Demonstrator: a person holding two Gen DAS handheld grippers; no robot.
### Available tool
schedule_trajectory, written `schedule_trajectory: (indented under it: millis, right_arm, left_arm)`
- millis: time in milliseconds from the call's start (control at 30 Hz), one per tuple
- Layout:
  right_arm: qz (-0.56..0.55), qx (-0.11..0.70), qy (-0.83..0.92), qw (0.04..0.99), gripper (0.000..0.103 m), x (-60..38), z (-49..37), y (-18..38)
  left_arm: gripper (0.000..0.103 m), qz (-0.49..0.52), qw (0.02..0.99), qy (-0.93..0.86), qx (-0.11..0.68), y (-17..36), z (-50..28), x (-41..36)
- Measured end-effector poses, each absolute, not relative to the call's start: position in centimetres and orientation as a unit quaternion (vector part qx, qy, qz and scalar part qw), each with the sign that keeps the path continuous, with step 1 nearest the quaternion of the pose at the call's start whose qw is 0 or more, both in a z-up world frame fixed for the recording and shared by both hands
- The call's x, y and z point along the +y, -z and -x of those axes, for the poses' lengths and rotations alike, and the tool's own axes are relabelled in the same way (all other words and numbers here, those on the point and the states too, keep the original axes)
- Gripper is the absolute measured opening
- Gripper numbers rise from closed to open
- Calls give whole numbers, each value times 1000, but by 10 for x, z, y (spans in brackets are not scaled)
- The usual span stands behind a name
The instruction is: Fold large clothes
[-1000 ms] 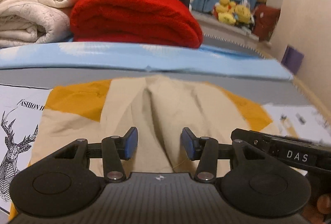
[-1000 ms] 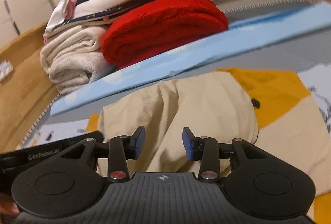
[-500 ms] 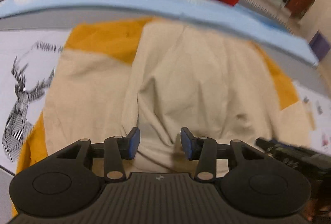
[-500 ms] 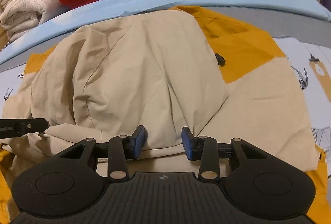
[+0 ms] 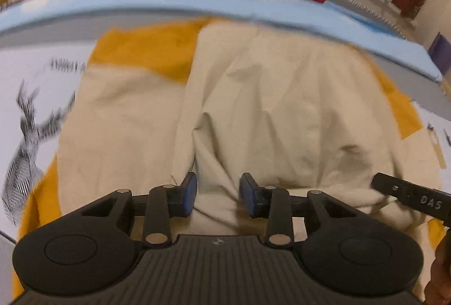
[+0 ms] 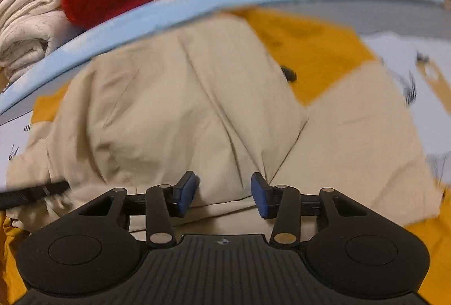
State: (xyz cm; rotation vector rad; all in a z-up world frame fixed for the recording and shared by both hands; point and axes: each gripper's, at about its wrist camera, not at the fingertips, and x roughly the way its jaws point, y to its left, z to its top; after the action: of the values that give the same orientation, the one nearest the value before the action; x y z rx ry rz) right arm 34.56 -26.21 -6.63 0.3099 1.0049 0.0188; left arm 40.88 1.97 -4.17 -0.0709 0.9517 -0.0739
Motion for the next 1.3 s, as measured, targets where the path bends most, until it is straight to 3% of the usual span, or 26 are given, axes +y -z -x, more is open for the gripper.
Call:
schedule_trajectory:
  millis: [100, 167, 267, 400, 633, 767, 933, 1133, 1167, 1233, 1300]
  right_arm:
    - [-135, 444, -19, 885, 48, -257, -343, 48]
    - [-124, 430, -21, 894, 49, -254, -341, 45]
    - [-103, 491, -14, 865, 49, -251, -341, 67]
    - [-107, 445, -20, 889, 49, -251, -329, 34]
    - [-71, 259, -14, 963, 49, -276, -271, -88]
    - [-86, 170, 7, 982, 49, -305, -202, -159]
    - [-121, 131, 46, 983, 50, -341, -80, -215]
    - [-103, 103, 78, 986, 50, -361, 74, -245]
    - [-103, 97, 83, 987, 50, -361, 98, -244]
    - [-97, 93, 94, 987, 50, -365, 136, -236]
    - [-97, 109, 115, 983, 50, -371, 162, -218]
  left_arm:
    - [40, 39, 906, 50, 419, 27, -407, 18]
    - [40, 29, 887, 48, 458, 44, -413, 17]
    - [39, 24, 871, 40, 490, 52, -415, 18]
    - [40, 4, 915, 56, 399, -13, -395, 14]
    - [43, -28, 963, 84, 254, -120, -288, 32]
    - [46, 18, 968, 68, 243, -161, -197, 68]
    - [46, 21, 975, 59, 212, -191, -69, 99]
    - [45, 65, 975, 47, 206, -159, 55, 126]
    - [43, 64, 972, 46, 221, -145, 71, 127]
    - [26, 59, 954, 25, 292, -133, 83, 124]
    - [26, 77, 949, 31, 304, -138, 91, 125]
